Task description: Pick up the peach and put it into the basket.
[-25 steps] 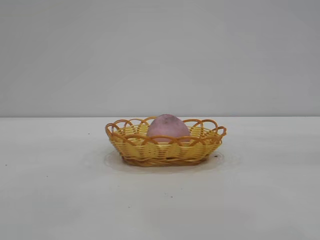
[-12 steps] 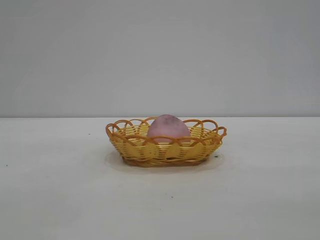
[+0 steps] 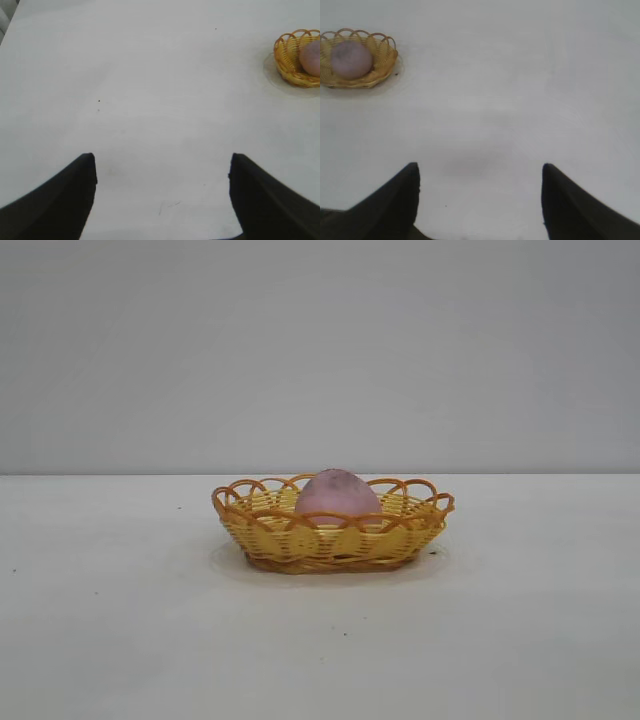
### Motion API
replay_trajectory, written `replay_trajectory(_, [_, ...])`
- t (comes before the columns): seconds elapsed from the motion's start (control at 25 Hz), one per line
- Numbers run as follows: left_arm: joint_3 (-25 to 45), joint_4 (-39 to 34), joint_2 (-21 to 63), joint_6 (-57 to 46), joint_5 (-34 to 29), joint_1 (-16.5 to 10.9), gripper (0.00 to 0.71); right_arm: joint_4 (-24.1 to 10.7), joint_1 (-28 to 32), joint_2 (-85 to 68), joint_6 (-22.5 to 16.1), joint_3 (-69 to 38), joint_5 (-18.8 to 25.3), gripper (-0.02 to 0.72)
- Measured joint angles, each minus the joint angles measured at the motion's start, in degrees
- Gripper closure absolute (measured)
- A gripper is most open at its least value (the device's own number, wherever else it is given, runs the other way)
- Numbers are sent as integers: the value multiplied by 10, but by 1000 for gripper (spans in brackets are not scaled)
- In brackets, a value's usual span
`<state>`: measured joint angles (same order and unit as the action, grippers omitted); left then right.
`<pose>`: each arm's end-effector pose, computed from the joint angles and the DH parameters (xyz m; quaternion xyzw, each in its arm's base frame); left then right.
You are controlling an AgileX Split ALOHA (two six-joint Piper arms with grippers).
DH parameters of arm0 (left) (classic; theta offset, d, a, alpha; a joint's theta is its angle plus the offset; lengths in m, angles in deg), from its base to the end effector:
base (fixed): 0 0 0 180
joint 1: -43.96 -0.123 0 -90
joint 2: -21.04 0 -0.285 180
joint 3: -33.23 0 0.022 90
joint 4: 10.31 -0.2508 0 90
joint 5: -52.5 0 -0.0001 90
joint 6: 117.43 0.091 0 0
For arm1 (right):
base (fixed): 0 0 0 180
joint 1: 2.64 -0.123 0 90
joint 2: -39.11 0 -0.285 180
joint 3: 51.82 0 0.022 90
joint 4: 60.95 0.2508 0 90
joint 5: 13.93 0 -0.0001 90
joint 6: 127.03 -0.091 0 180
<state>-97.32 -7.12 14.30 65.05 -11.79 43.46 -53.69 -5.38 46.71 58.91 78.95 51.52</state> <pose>-0.0085 -0.0046 0.2681 0.0170 0.8676 -0.0149 0.4967 -0.0086 0.0101 0.2682 -0.0709 0.8712 0.0497 0.4833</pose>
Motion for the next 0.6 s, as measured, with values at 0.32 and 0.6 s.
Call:
replay_trajectory(0.32, [0,0,0,0,0,0,166,0,-15,-8,-1,0,0,259])
replay_trajectory(0.6, [0,0,0,0,0,0,166,1,-18,-8,-1,0,0,259])
